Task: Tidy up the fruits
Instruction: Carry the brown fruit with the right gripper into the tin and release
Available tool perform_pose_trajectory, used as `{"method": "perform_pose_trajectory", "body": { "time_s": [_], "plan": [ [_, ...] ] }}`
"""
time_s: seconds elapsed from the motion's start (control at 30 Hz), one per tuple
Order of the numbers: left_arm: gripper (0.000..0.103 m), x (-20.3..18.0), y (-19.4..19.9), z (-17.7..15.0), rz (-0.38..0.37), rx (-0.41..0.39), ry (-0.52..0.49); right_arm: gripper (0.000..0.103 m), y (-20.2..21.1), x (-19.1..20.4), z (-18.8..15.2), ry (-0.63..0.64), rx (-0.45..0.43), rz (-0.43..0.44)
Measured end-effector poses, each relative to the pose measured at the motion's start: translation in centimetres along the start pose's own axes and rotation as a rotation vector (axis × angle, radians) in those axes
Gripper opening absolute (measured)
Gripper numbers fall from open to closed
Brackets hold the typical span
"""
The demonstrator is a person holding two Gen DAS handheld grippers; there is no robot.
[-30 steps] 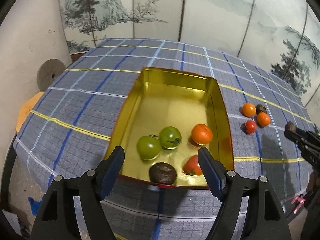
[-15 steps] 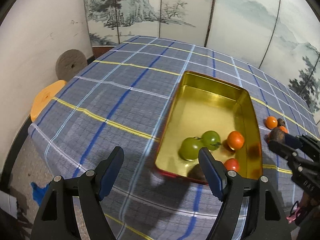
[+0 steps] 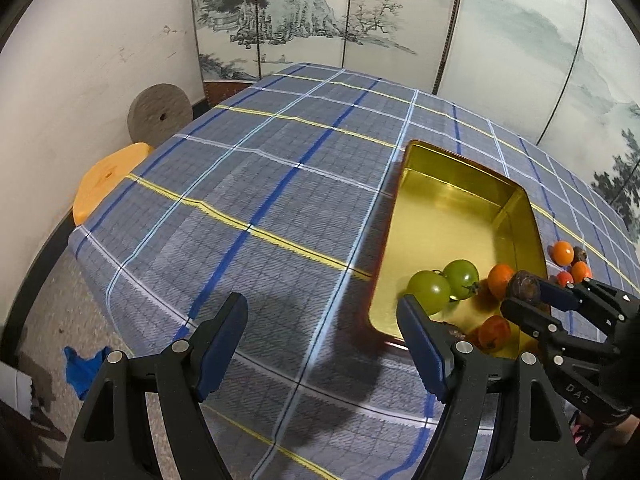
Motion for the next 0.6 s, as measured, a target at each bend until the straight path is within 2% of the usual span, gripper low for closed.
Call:
{"method": "perform_pose_trajectory", "body": {
  "time_s": [0.37,0.6],
  "plan": [
    [0.077,0.4,0.1,-0.3,-0.001,0.006,-0.001,0.031,-1.1,0.7,-0.7,0.026,0.032,-0.005],
    [0.077,-0.6,0.2,-0.7,-0.02,0.012,-0.019,0.033,-1.5,0.4,-1.1,0.012,0.043,-0.012]
  ]
}}
Point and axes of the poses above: each gripper's, at about its wrist camera, not at the fingertips, and y roughly against the way its jaws point, x to its left, z to its top, the point moved 10 cm from there along -y, roughly the way its jaws point, and after that the axes turned 11 degrees about -x, right-handed, at the moved point
